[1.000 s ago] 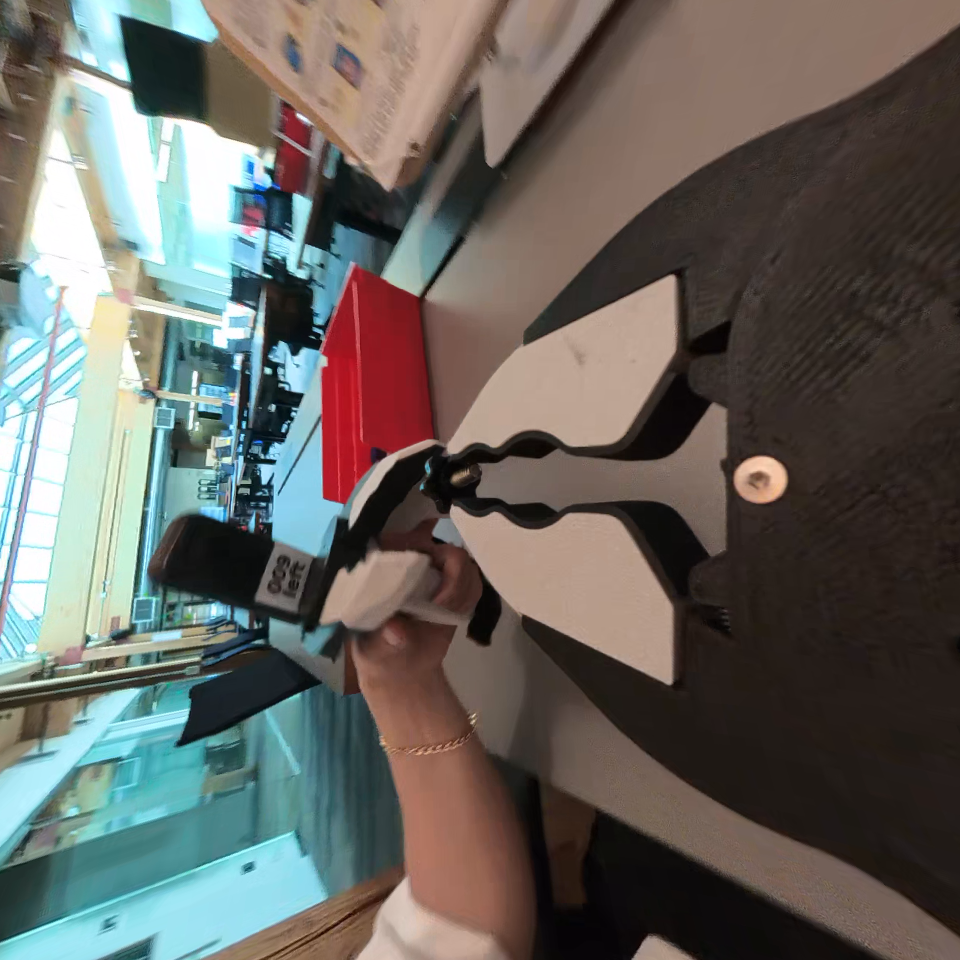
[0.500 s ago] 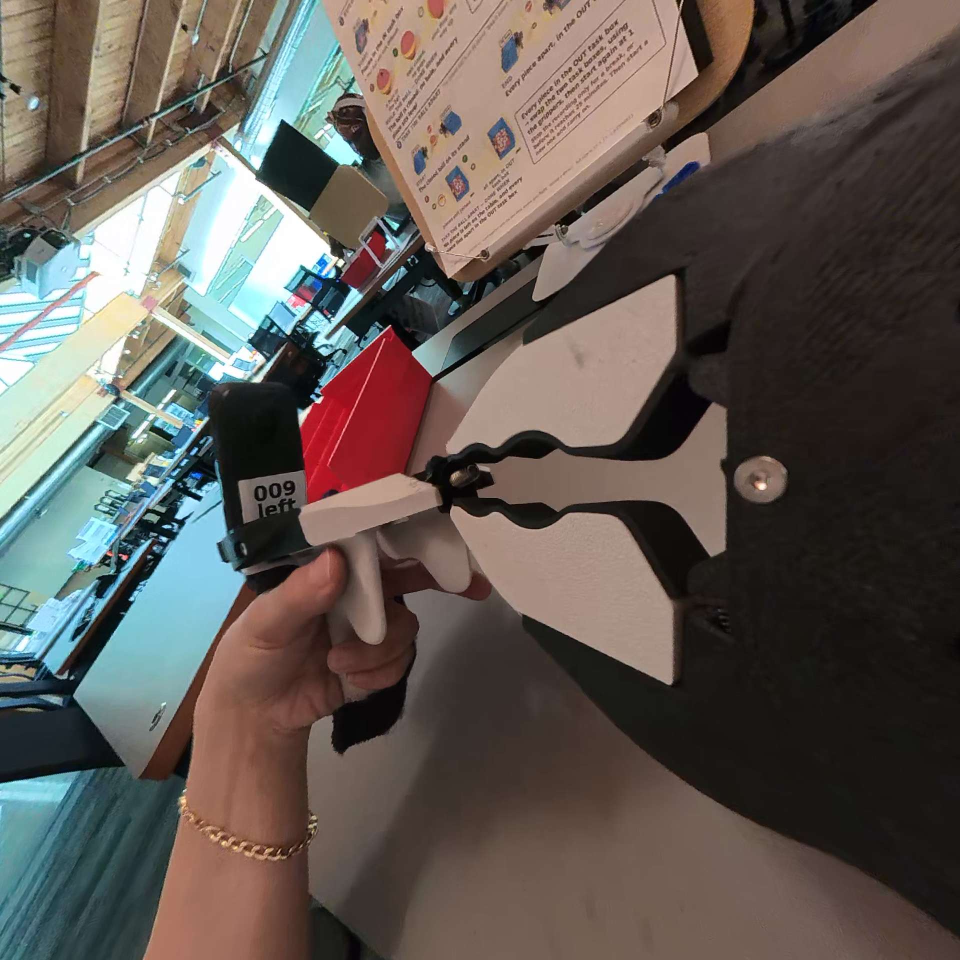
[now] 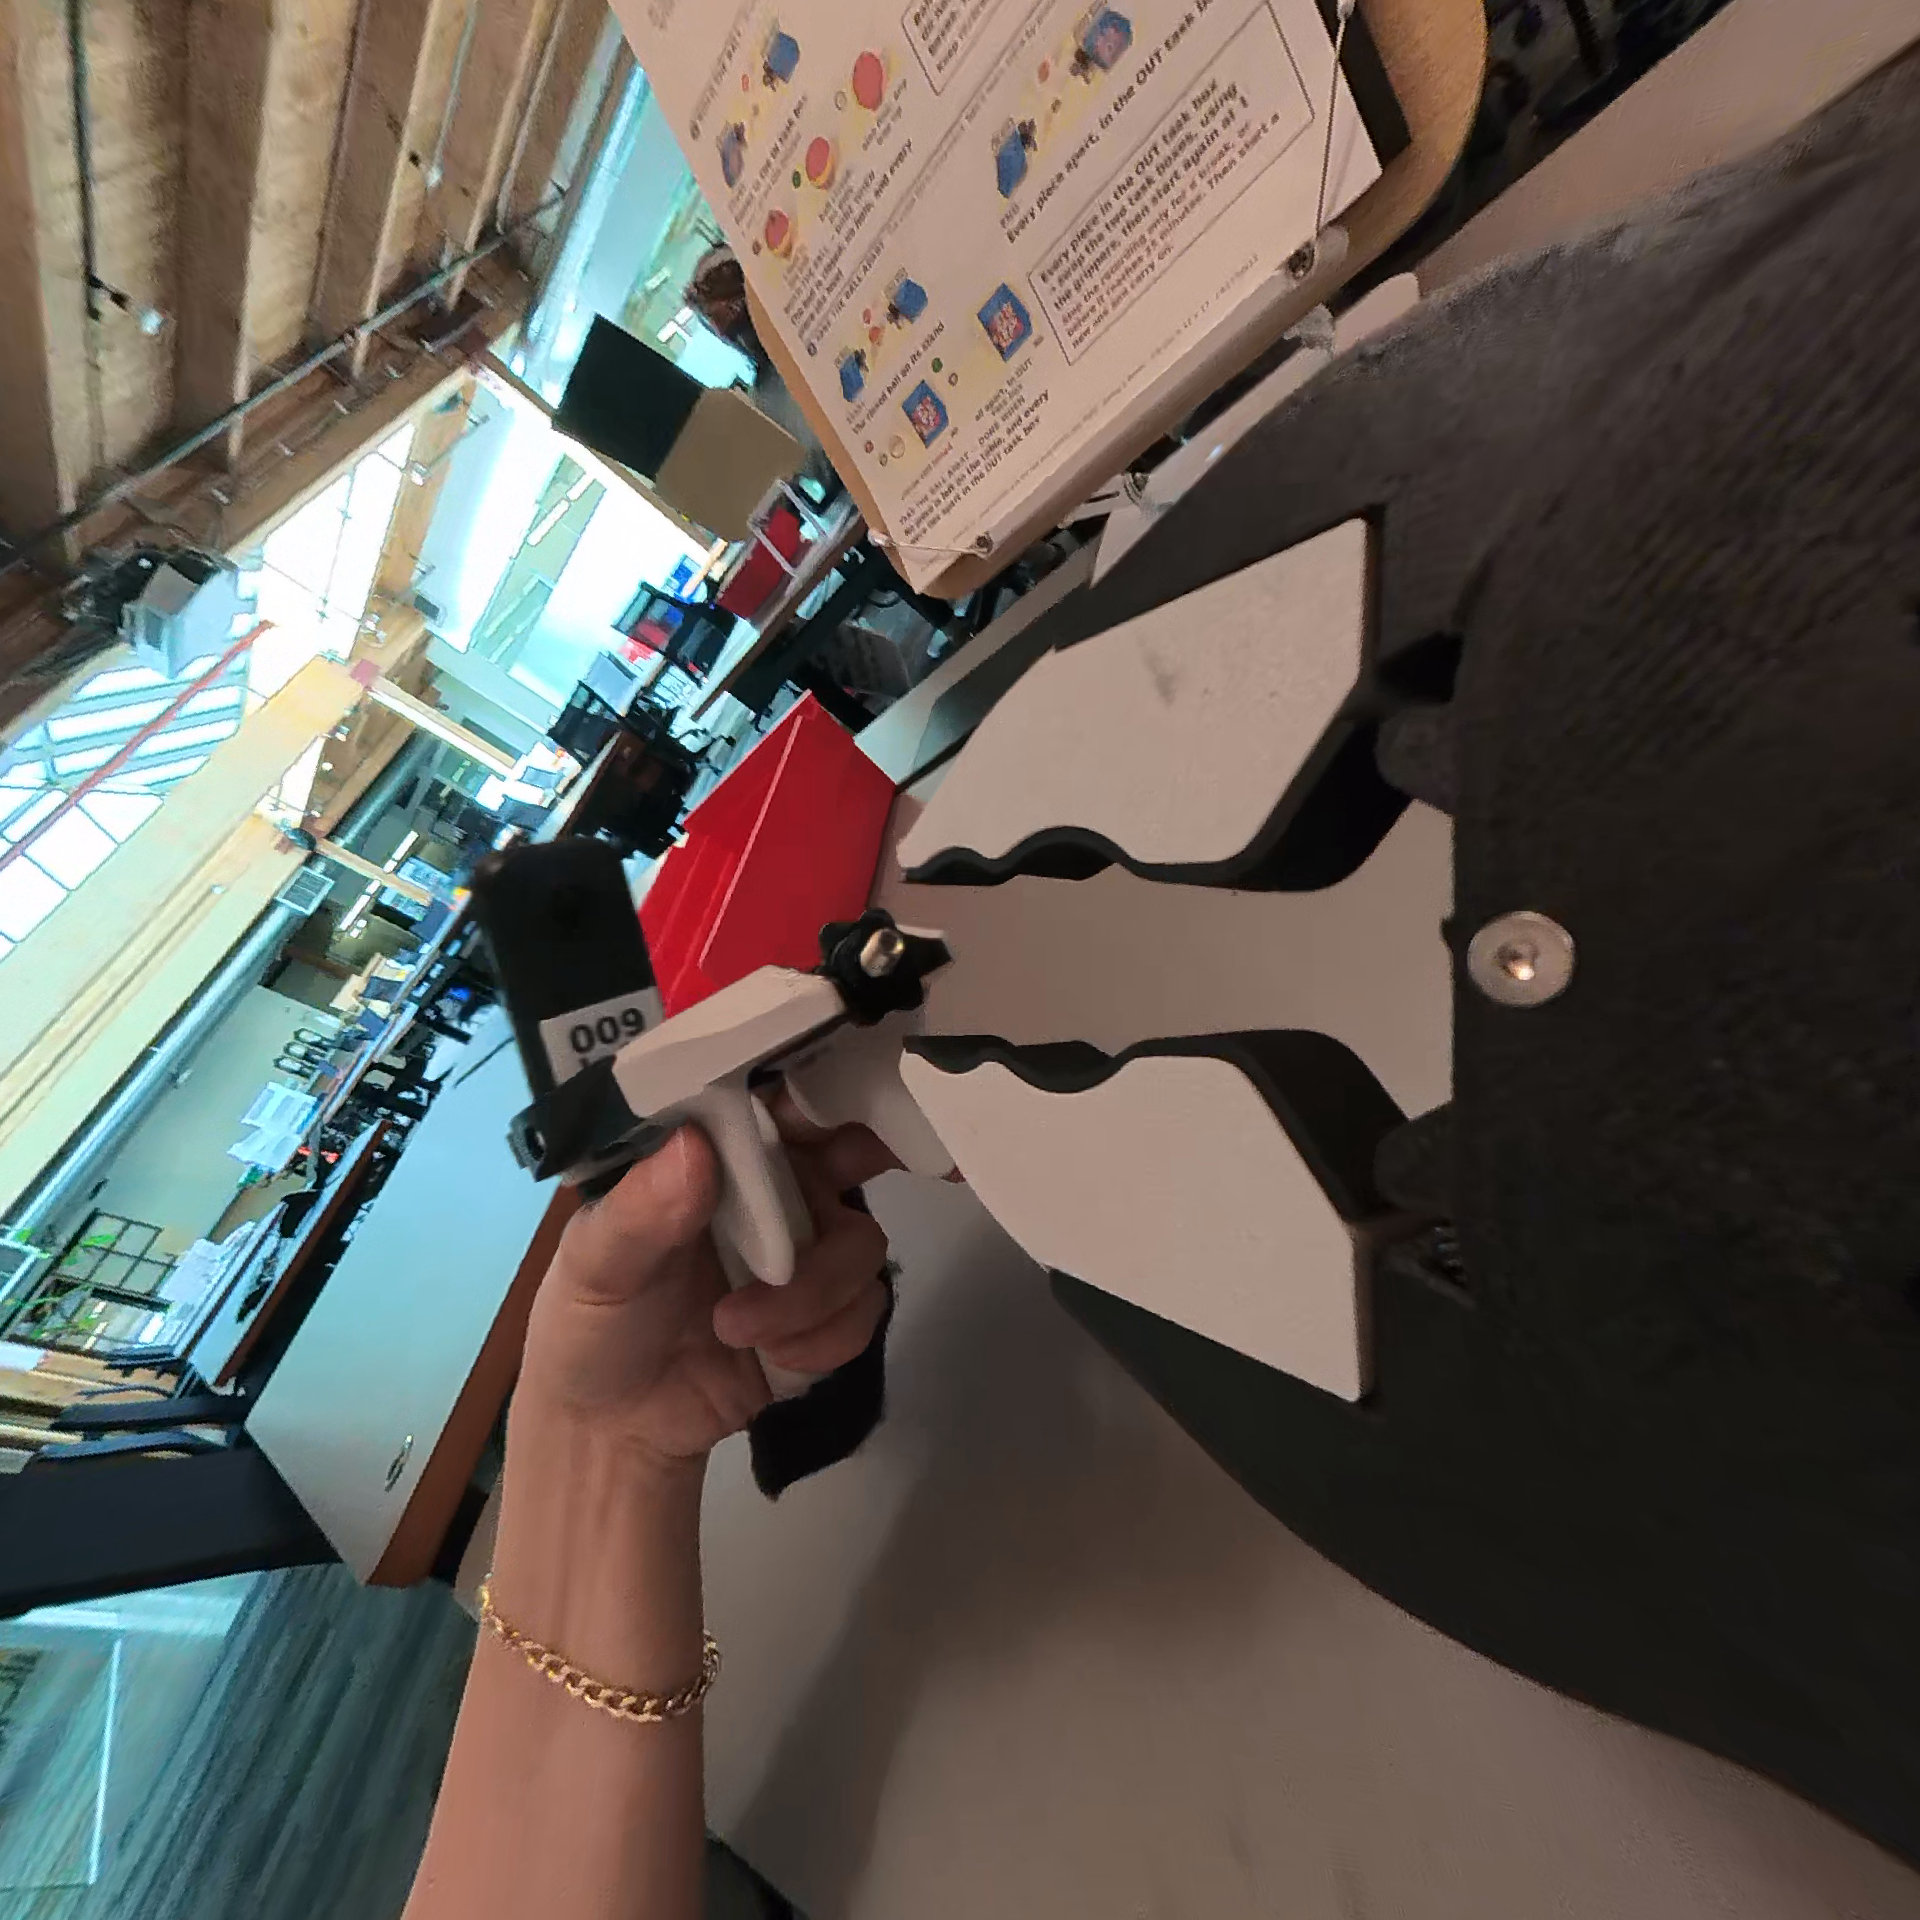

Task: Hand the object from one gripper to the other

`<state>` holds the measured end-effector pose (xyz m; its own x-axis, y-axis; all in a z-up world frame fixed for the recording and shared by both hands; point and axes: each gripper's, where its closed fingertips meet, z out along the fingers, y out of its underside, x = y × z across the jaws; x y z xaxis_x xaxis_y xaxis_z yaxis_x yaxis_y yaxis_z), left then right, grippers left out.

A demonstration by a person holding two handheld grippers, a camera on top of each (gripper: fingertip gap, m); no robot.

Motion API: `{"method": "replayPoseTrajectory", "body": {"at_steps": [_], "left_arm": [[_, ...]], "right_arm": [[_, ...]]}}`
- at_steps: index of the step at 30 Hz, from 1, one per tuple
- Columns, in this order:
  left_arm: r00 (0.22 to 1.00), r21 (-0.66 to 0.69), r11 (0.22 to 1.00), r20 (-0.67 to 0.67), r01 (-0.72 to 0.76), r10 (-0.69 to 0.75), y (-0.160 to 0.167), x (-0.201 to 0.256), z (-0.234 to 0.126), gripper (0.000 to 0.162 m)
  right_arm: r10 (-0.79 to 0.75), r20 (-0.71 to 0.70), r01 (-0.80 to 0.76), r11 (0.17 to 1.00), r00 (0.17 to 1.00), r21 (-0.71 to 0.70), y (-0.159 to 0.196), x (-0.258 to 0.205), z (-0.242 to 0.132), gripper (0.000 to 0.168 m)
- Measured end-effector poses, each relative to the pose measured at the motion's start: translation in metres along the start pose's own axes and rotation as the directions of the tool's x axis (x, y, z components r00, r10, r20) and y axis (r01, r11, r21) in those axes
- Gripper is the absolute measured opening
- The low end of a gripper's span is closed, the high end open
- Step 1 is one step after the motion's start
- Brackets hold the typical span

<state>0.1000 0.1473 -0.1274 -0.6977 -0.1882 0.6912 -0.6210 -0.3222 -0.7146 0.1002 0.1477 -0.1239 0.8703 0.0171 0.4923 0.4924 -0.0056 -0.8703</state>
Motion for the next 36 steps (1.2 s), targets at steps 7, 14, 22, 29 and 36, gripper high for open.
{"method": "replayPoseTrajectory", "body": {"at_steps": [7, 14, 22, 29, 36], "left_arm": [[0.975, 0.0, 0.993, -0.186, 0.122, -0.12, 0.004, 0.019, 0.013, 0.024], [0.971, -0.006, 0.99, -0.191, 0.143, -0.141, 0.007, 0.018, 0.015, 0.024], [0.992, -0.076, 0.99, 0.035, -0.118, 0.121, 0.01, -0.002, 0.009, 0.024], [0.43, -0.501, 0.414, 0.091, -0.76, 0.898, 0.035, -0.021, -0.002, 0.03], [0.07, -0.459, 0.059, -0.006, -0.886, 0.998, 0.045, -0.015, 0.02, 0.021]], "right_arm": [[-0.044, -0.022, 0.045, 0.998, 0.999, 0.041, -0.006, -0.003, 0.003, 0.037], [-0.058, -0.001, 0.058, 0.997, 0.998, 0.05, -0.008, -0.006, 0.002, 0.023], [0.039, 0.054, -0.029, 0.984, 0.998, -0.175, 0.013, -0.002, -0.002, 0.022], [0.358, 0.191, -0.259, 0.877, 0.914, -0.406, 0.042, -0.023, -0.017, 0.022], [0.571, 0.247, -0.412, 0.773, 0.783, -0.482, 0.047, -0.037, -0.029, 0.022]]}}
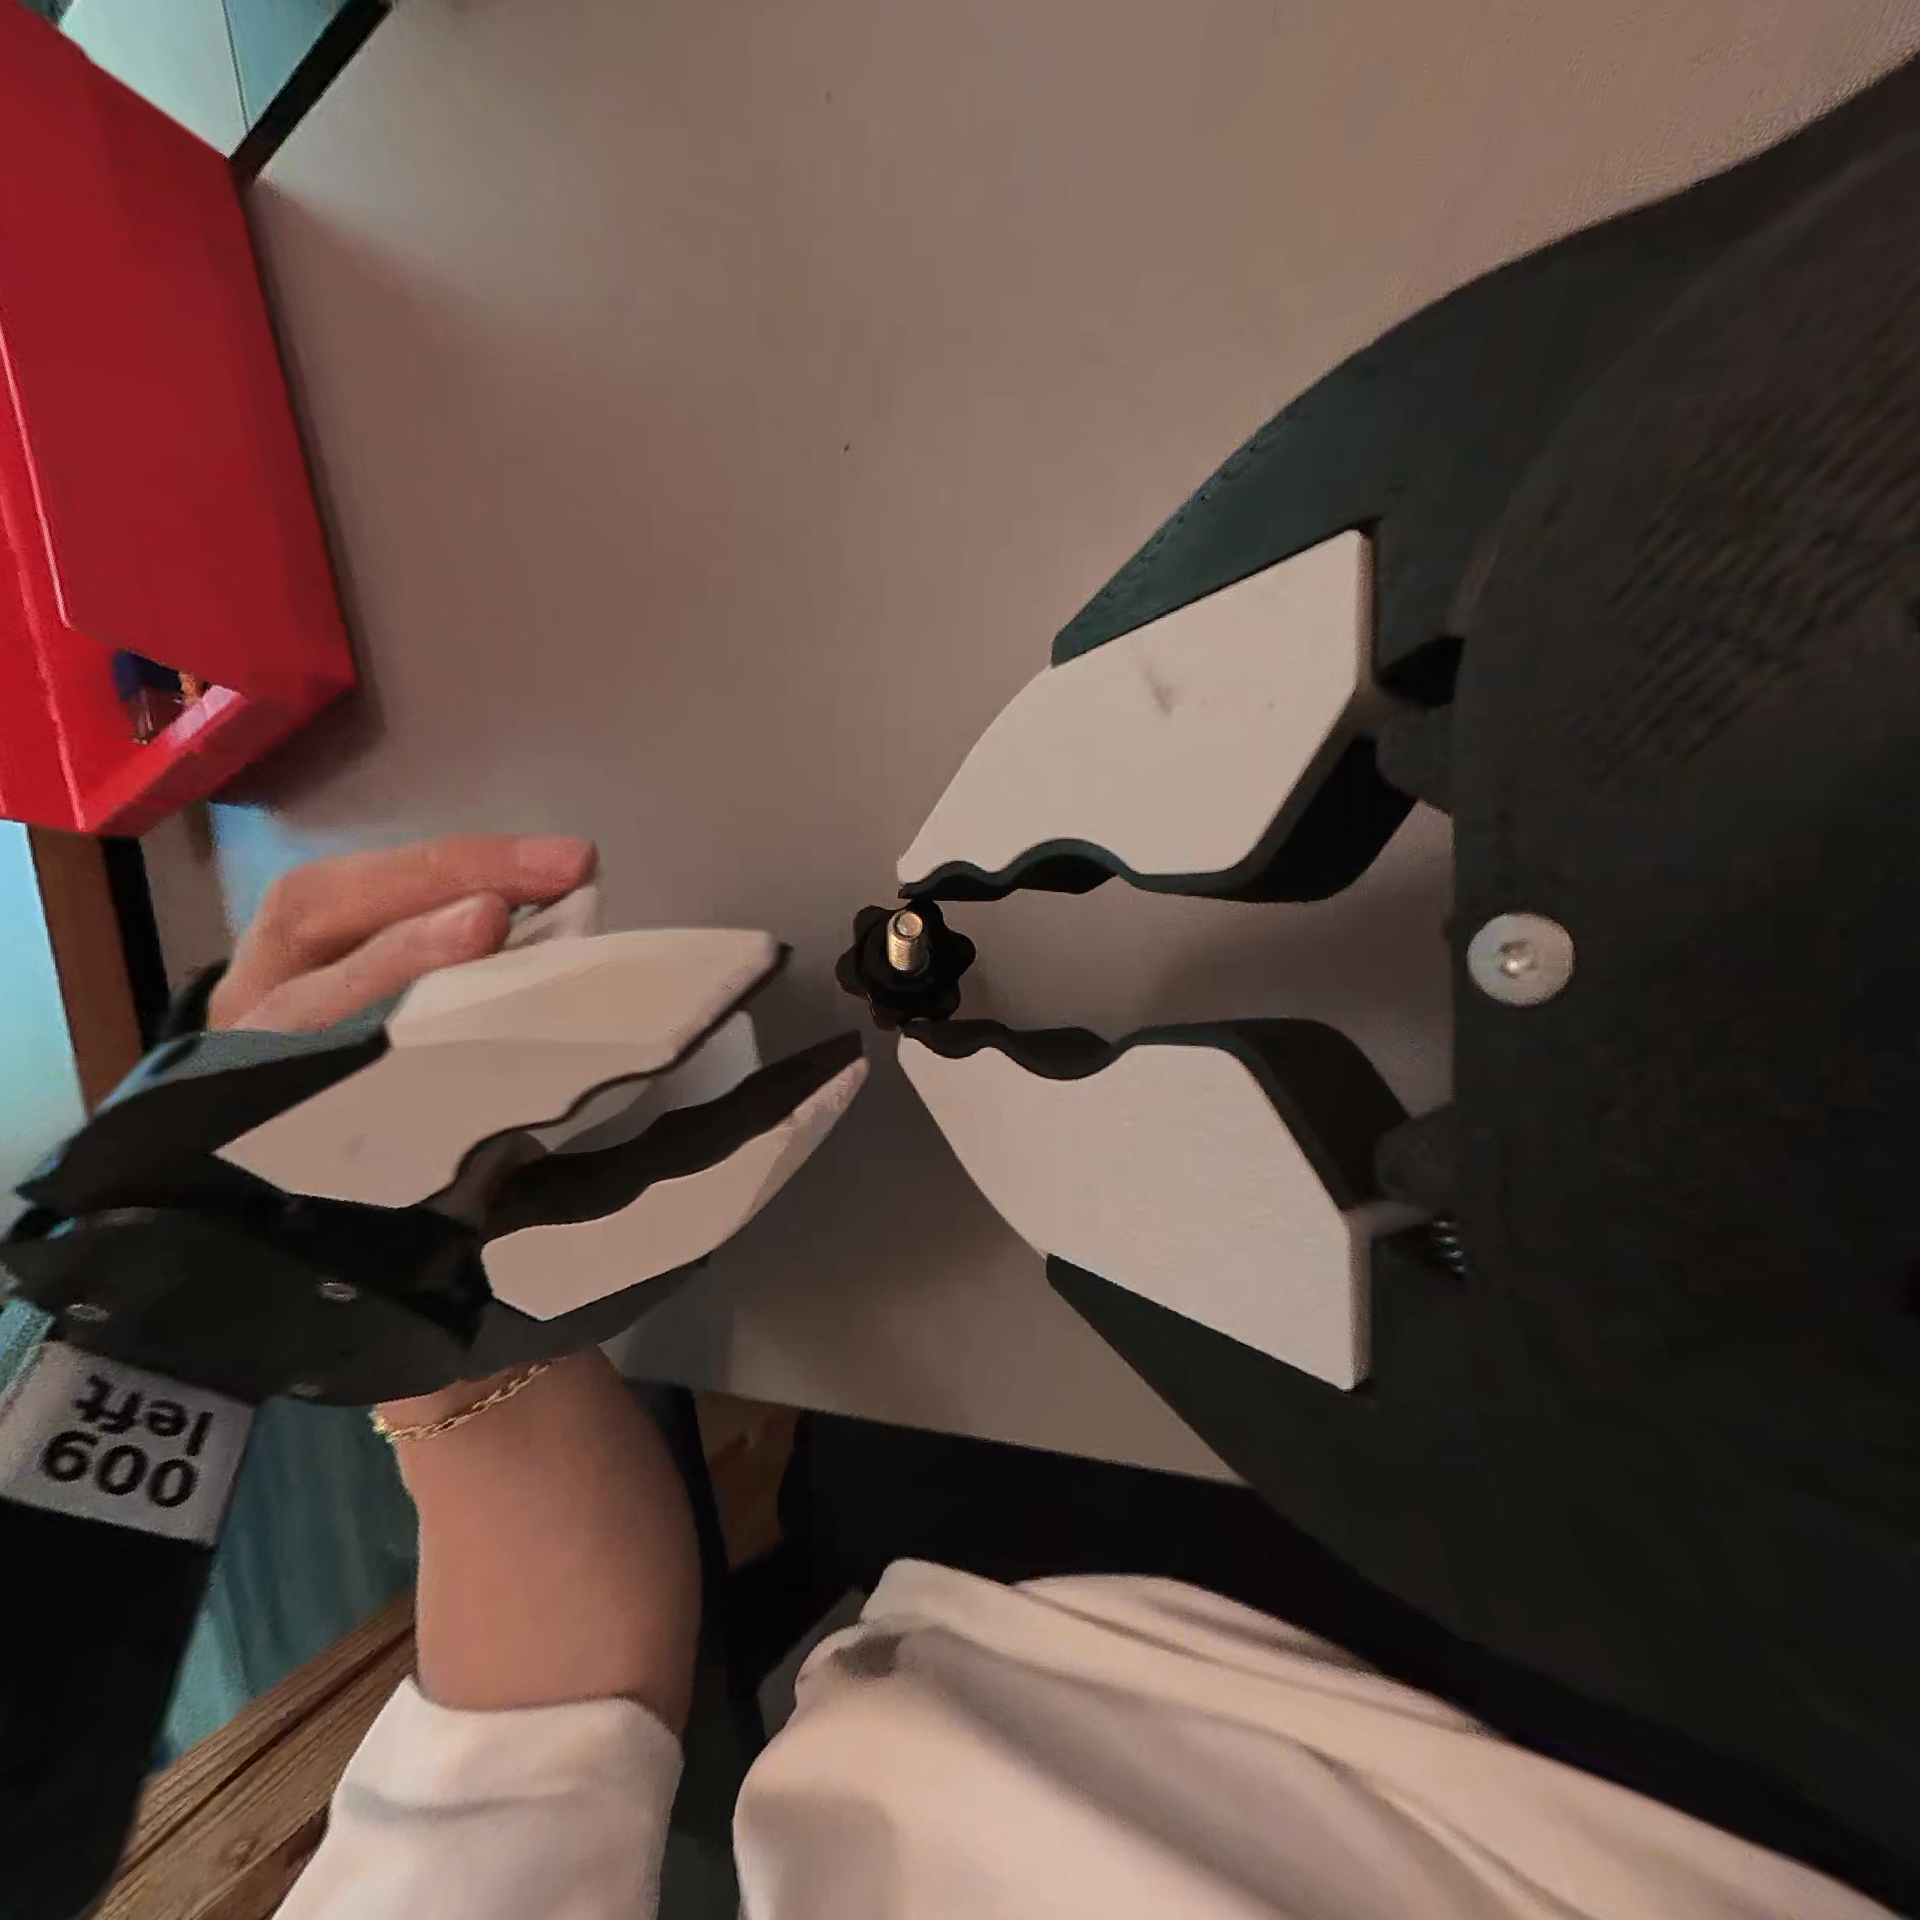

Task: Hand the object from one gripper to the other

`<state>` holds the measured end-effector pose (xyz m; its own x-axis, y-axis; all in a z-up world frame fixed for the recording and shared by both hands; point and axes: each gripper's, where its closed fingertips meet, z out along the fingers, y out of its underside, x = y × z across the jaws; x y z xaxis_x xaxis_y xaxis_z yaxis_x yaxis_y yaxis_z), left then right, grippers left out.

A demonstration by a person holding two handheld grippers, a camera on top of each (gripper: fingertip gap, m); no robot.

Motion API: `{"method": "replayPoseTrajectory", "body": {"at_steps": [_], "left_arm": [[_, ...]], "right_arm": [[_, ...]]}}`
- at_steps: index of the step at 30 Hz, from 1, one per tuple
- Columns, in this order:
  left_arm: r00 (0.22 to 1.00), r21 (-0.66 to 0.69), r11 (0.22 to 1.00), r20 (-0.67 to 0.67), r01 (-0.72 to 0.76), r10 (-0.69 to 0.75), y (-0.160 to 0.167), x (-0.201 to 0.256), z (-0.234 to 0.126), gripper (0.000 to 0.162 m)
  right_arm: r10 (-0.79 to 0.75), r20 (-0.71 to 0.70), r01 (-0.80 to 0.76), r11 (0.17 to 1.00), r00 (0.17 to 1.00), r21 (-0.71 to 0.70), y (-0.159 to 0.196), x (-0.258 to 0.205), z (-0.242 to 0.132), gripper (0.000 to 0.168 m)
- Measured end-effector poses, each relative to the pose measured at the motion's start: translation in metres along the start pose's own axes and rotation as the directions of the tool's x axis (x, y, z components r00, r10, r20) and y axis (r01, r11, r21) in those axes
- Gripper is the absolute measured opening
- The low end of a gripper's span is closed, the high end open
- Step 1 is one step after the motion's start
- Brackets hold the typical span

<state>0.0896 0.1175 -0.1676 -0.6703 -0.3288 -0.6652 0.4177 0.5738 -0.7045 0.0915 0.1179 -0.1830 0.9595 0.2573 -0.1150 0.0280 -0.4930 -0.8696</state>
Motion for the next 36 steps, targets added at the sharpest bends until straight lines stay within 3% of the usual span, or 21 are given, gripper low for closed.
{"method": "replayPoseTrajectory", "body": {"at_steps": [6, 20, 26, 29, 36], "left_arm": [[0.996, -0.044, 0.995, -0.021, -0.091, 0.09, 0.003, 0.008, 0.004, 0.016], [0.971, -0.113, 0.965, -0.078, -0.236, 0.228, 0.007, 0.019, 0.011, 0.005], [0.952, -0.133, 0.944, 0.022, -0.301, 0.306, 0.004, 0.005, 0.015, 0.005], [0.93, -0.138, 0.931, 0.109, -0.337, 0.352, -0.002, -0.007, 0.013, 0.005], [0.835, -0.099, 0.908, 0.364, -0.406, 0.413, -0.028, -0.036, -0.001, 0.004]], "right_arm": [[0.126, 0.154, -0.128, 0.992, 0.98, 0.006, 0.002, -0.013, -0.005, 0.021], [0.164, 0.177, -0.153, 0.986, 0.971, -0.071, 0.016, -0.014, -0.002, 0.022], [0.149, 0.127, -0.15, 0.989, 0.981, -0.002, 0.01, -0.004, -0.009, 0.023], [0.179, 0.124, -0.191, 0.977, 0.976, 0.091, -0.002, 0.002, -0.016, 0.037], [0.267, 0.35, -0.392, 0.846, 0.898, 0.361, -0.045, -0.003, -0.043, 0.043]]}}
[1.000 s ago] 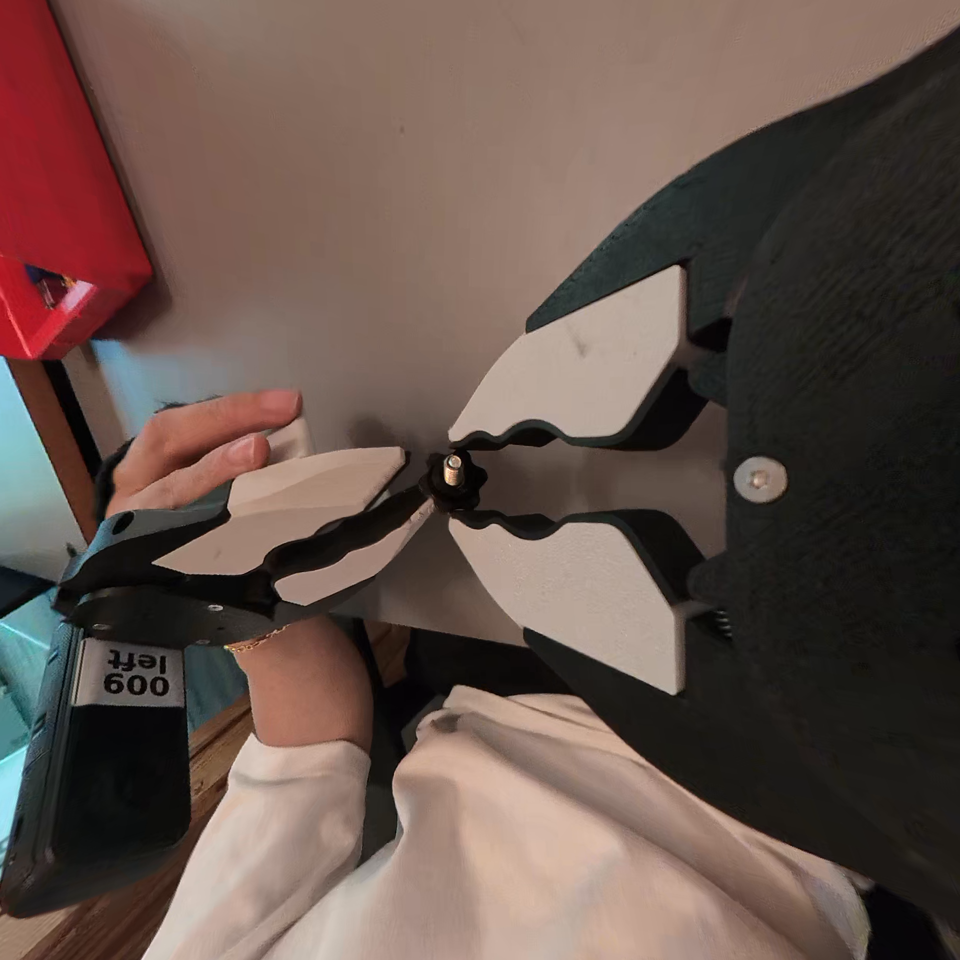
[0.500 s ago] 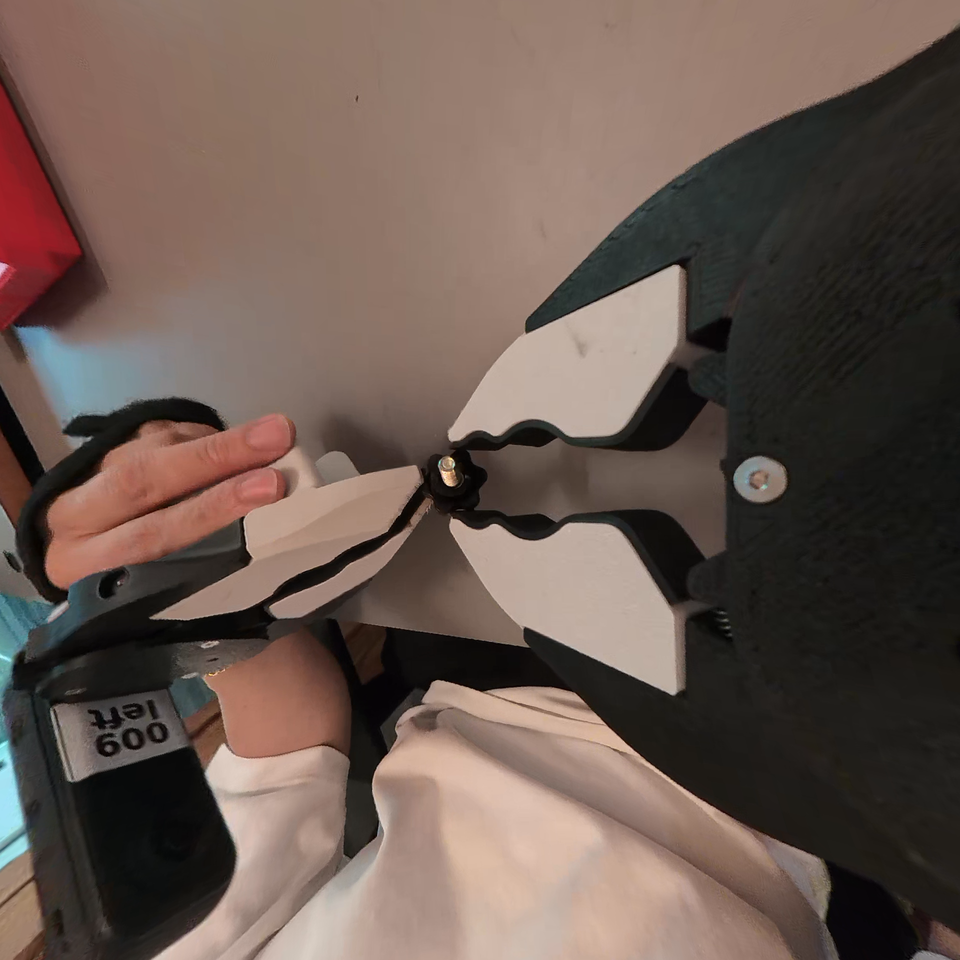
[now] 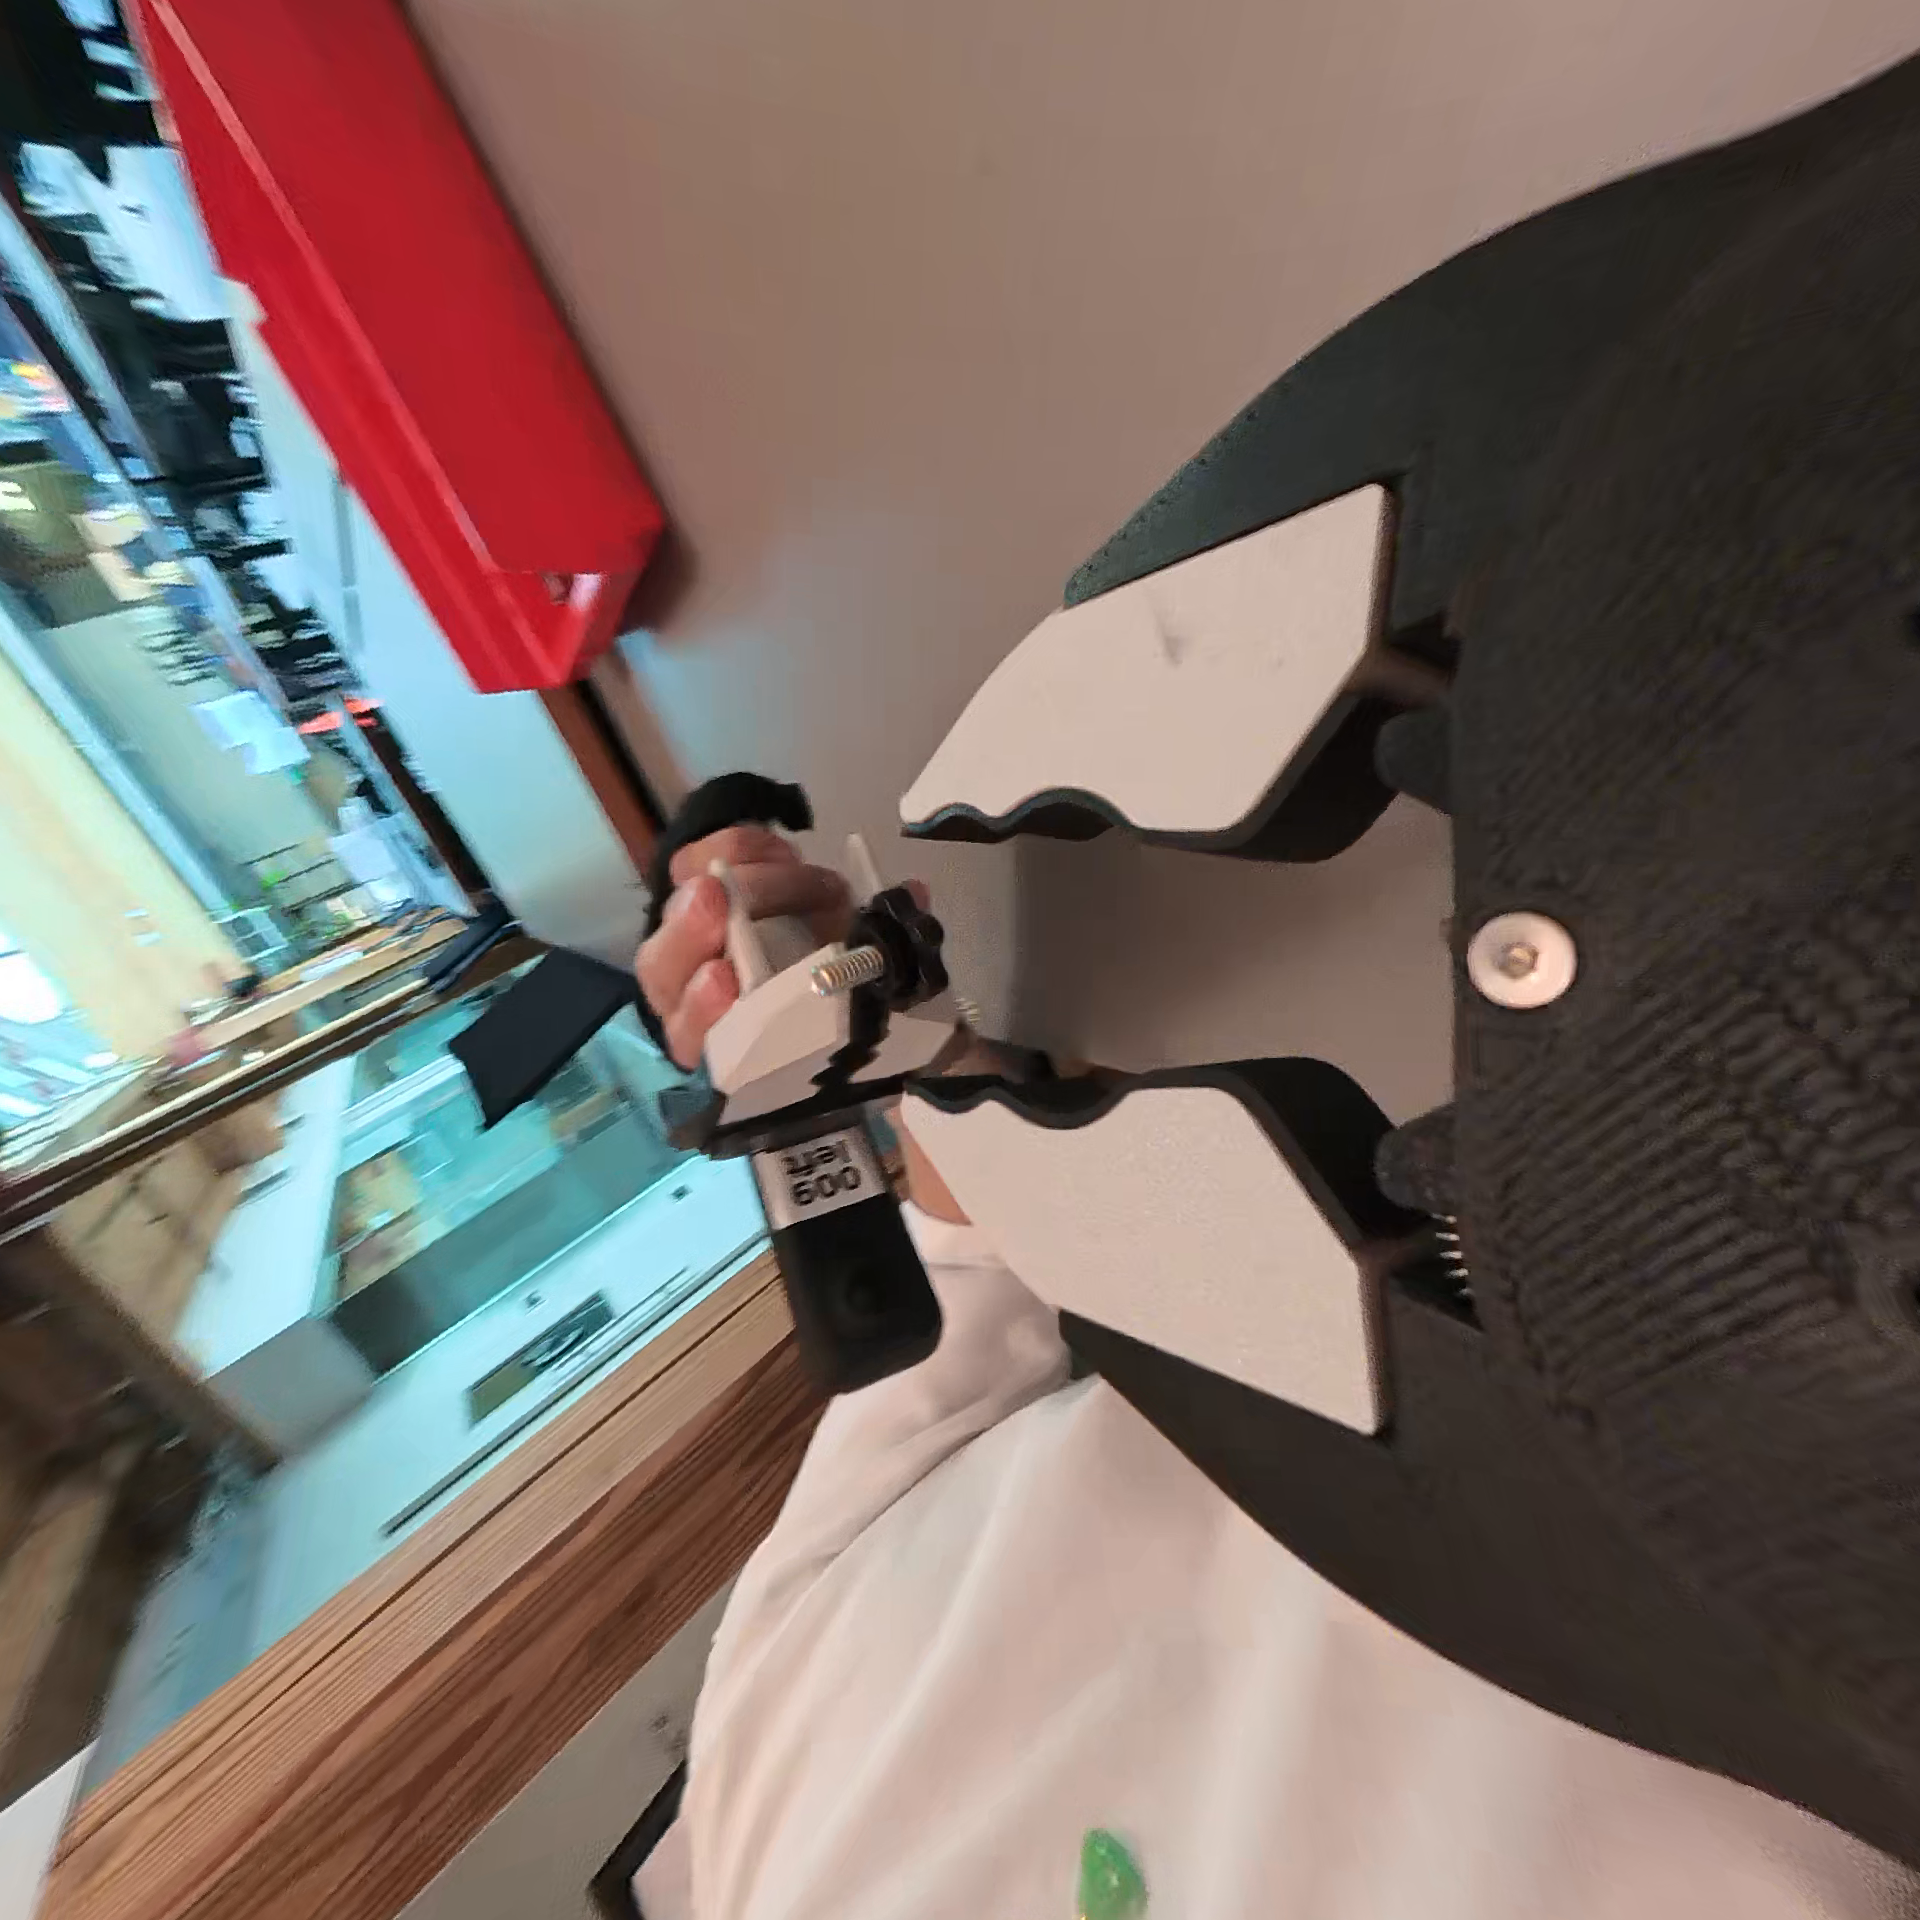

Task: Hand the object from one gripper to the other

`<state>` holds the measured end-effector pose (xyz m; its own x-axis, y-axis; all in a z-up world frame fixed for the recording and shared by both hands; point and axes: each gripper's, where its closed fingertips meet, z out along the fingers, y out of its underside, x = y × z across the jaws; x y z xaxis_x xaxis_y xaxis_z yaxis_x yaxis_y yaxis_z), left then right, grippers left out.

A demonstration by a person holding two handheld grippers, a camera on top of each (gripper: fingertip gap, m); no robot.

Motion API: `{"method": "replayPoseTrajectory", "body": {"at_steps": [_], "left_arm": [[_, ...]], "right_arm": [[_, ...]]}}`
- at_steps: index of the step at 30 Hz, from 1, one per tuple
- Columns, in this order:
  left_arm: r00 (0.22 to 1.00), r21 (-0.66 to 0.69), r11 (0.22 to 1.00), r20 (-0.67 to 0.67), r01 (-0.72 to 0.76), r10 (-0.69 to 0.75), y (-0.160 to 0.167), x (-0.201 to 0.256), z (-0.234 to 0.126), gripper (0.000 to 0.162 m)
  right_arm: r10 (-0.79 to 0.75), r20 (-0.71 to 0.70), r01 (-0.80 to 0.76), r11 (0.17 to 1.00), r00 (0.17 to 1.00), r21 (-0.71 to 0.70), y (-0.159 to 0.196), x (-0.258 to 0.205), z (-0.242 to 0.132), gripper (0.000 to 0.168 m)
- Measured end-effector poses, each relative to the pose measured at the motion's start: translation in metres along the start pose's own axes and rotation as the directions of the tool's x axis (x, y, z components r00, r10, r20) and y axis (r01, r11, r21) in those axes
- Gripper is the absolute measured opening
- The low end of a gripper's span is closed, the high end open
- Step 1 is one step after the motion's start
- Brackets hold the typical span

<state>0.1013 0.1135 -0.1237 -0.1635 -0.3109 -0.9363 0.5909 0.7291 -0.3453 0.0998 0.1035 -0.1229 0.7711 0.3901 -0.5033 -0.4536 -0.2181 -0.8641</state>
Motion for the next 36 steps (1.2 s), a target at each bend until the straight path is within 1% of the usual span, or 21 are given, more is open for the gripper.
{"method": "replayPoseTrajectory", "body": {"at_steps": [2, 6, 8, 10, 13, 17, 18, 20, 23, 25, 26, 27, 28, 29, 30, 31, 32, 33, 34, 35, 36], "left_arm": [[0.999, 0.025, 0.999, 0.046, 0.021, -0.022, -0.004, -0.006, 0.0, 0.004], [0.993, 0.03, 1.0, 0.114, 0.004, -0.008, -0.006, -0.013, -0.001, 0.004], [0.993, 0.032, 0.999, 0.119, 0.013, -0.016, -0.005, -0.014, -0.001, 0.004], [0.99, 0.03, 0.999, 0.138, 0.015, -0.019, -0.004, -0.017, -0.002, 0.004], [0.989, 0.02, 1.0, 0.147, -0.001, -0.002, -0.002, -0.019, -0.004, 0.004], [0.99, 0.011, 1.0, 0.138, -0.021, 0.02, -0.001, -0.017, -0.003, 0.004], [0.99, 0.012, 1.0, 0.137, -0.019, 0.018, -0.002, -0.017, -0.003, 0.004], [0.991, 0.005, 1.0, 0.134, -0.017, 0.016, -0.001, -0.016, -0.002, 0.004], [0.994, -0.029, 0.997, 0.08, 0.073, -0.07, 0.006, -0.01, 0.0, 0.006], [0.976, -0.036, 0.975, 0.008, 0.218, -0.218, 0.008, -0.006, 0.001, 0.018], [0.948, -0.052, 0.947, -0.023, 0.316, -0.317, 0.011, -0.005, 0.001, 0.022], [0.903, -0.073, 0.903, -0.05, 0.423, -0.427, 0.014, -0.004, 0.001, 0.025], [0.833, -0.098, 0.836, -0.079, 0.54, -0.547, 0.016, -0.003, 0.002, 0.029], [0.726, -0.13, 0.733, -0.105, 0.667, -0.679, 0.019, -0.002, 0.002, 0.03], [0.574, -0.168, 0.591, -0.139, 0.789, -0.807, 0.019, 0.0, 0.003, 0.03], [0.389, -0.2, 0.422, -0.187, 0.884, -0.902, 0.014, 0.001, 0.003, 0.032], [0.188, -0.222, 0.241, -0.232, 0.945, -0.954, 0.007, 0.0, 0.002, 0.032], [0.002, -0.236, 0.07, -0.279, 0.969, -0.96, 0.0, -0.003, 0.001, 0.032], [-0.149, -0.246, -0.068, -0.328, 0.967, -0.933, -0.007, -0.008, 0.0, 0.03], [-0.26, -0.265, -0.172, -0.34, 0.949, -0.904, -0.009, -0.01, 0.0, 0.031], [-0.326, -0.286, -0.233, -0.34, 0.93, -0.882, -0.007, -0.009, -0.001, 0.028]], "right_arm": [[-0.047, -0.022, 0.047, 0.998, 0.999, 0.032, -0.005, 0.001, 0.002, 0.041], [-0.191, -0.046, 0.191, 0.982, 0.981, -0.005, 0.0, -0.004, 0.011, 0.036], [-0.237, -0.065, 0.238, 0.971, 0.969, 0.003, -0.003, -0.005, 0.014, 0.023], [-0.278, -0.089, 0.281, 0.959, 0.956, 0.021, -0.008, -0.005, 0.017, 0.023], [-0.3, -0.135, 0.305, 0.952, 0.944, 0.017, -0.01, -0.001, 0.02, 0.032], [-0.289, -0.126, 0.298, 0.953, 0.949, 0.059, -0.016, -0.006, 0.018, 0.03], [-0.294, -0.126, 0.303, 0.951, 0.948, 0.059, -0.017, -0.005, 0.017, 0.024], [-0.323, -0.135, 0.33, 0.943, 0.937, 0.035, -0.016, -0.004, 0.017, 0.024], [-0.421, -0.196, 0.423, 0.906, 0.886, -0.032, -0.013, 0.003, 0.016, 0.024], [-0.512, -0.256, 0.509, 0.857, 0.82, -0.081, -0.014, 0.009, 0.014, 0.024], [-0.548, -0.279, 0.542, 0.834, 0.789, -0.106, -0.015, 0.011, 0.012, 0.024], [-0.586, -0.295, 0.578, 0.806, 0.754, -0.125, -0.017, 0.012, 0.01, 0.024], [-0.625, -0.313, 0.618, 0.774, 0.715, -0.134, -0.02, 0.012, 0.007, 0.023], [-0.648, -0.323, 0.643, 0.753, 0.69, -0.139, -0.022, 0.011, 0.006, 0.024], [-0.664, -0.316, 0.658, 0.739, 0.678, -0.145, -0.022, 0.01, 0.005, 0.024], [-0.688, -0.319, 0.682, 0.716, 0.652, -0.151, -0.023, 0.009, 0.005, 0.024], [-0.717, -0.323, 0.711, 0.684, 0.617, -0.16, -0.023, 0.008, 0.005, 0.024], [-0.745, -0.301, 0.732, 0.657, 0.595, -0.179, -0.019, 0.007, 0.007, 0.024], [-0.765, -0.283, 0.743, 0.638, 0.579, -0.203, -0.015, 0.007, 0.009, 0.024], [-0.78, -0.285, 0.753, 0.62, 0.558, -0.222, -0.014, 0.008, 0.01, 0.024], [-0.791, -0.276, 0.76, 0.606, 0.546, -0.235, -0.012, 0.008, 0.012, 0.024]]}}
